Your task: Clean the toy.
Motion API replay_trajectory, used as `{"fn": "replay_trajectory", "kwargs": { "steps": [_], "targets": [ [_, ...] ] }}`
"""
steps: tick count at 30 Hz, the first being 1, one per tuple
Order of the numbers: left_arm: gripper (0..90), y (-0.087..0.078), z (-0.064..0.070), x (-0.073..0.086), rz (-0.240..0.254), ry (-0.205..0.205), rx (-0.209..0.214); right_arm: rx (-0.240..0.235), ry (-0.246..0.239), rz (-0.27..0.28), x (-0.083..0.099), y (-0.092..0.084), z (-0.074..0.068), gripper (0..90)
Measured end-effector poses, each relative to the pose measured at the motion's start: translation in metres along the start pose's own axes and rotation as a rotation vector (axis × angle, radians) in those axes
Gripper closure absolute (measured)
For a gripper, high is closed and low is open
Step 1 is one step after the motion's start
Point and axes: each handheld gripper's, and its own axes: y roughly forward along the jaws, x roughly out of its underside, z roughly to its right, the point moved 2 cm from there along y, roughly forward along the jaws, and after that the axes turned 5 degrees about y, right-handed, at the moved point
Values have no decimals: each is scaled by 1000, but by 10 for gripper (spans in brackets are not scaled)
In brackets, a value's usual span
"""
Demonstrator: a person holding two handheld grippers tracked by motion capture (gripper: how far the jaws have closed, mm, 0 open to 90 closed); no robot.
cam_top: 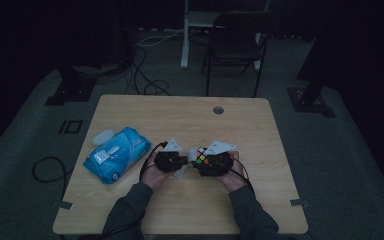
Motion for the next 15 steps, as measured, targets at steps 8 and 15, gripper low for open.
{"fn": "replay_trajectory", "kwargs": {
  "steps": [8, 15],
  "targets": [
    [876, -5, 2, -5, 16, 5, -4, -9, -11, -14, 1, 3, -3, 339],
    [877, -10, 3, -10, 38, 7, -4, -12, -12, -13, 2, 4, -3, 339]
  ]
}}
